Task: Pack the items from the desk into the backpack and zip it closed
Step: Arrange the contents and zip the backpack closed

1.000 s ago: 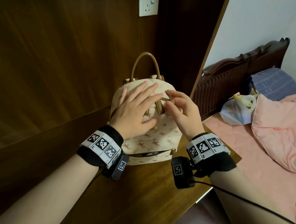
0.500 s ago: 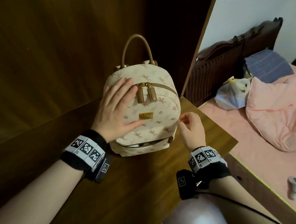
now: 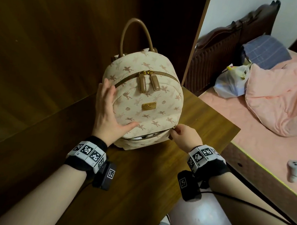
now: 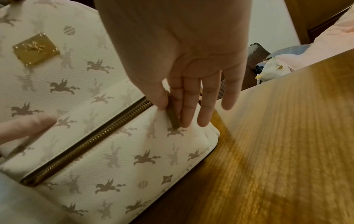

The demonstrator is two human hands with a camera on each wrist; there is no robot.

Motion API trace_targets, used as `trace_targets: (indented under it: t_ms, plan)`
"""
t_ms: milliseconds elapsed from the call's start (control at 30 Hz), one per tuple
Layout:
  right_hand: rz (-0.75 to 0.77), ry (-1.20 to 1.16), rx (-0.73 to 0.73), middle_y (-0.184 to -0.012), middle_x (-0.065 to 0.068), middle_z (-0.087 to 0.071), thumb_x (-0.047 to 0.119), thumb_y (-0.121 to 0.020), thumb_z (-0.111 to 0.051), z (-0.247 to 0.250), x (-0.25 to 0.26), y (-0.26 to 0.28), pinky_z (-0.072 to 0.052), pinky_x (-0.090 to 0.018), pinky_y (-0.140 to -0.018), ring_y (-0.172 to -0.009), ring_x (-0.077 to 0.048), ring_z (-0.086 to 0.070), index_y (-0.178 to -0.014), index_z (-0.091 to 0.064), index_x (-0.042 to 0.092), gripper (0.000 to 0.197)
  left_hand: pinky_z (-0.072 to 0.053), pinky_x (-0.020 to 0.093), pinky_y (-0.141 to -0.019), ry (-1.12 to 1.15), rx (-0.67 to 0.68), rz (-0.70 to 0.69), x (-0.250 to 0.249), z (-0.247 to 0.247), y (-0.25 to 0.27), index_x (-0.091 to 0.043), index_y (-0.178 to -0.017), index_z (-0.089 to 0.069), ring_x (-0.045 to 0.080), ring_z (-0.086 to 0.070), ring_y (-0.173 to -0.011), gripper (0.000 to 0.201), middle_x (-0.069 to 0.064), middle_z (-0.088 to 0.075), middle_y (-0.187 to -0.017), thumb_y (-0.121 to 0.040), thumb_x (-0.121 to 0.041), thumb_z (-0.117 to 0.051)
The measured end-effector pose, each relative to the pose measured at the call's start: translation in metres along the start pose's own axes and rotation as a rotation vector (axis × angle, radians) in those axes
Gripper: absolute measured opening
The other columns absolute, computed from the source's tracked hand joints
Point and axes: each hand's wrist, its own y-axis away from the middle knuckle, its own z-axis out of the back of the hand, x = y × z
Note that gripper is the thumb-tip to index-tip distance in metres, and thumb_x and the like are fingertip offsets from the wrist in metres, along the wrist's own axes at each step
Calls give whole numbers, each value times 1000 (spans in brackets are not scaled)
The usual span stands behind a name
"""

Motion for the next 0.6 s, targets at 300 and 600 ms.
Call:
trace_targets:
  t_ms: [300, 600]
  plan:
    - [95, 69, -44, -79, -5, -69, 29, -94, -44, -15, 2, 8, -52, -33, -63, -70, -22, -63, -80, -61, 12, 28, -19, 61, -111, 88, 40, 1, 2, -5, 0, -17, -142, -12, 35, -1, -144, 107, 7, -1, -154, -63, -35, -81]
    - [352, 215, 13, -82, -5, -69, 32, -95, -45, -51, 40, 30, -53, -36, -70, -74, -23, -63, -85, -62, 12, 28, -8, 59, -115, 71, 212, 13, 8, 5, 0, -27, -143, 3, 25, 17, -142, 103, 2, 13, -154, -72, -29, -71]
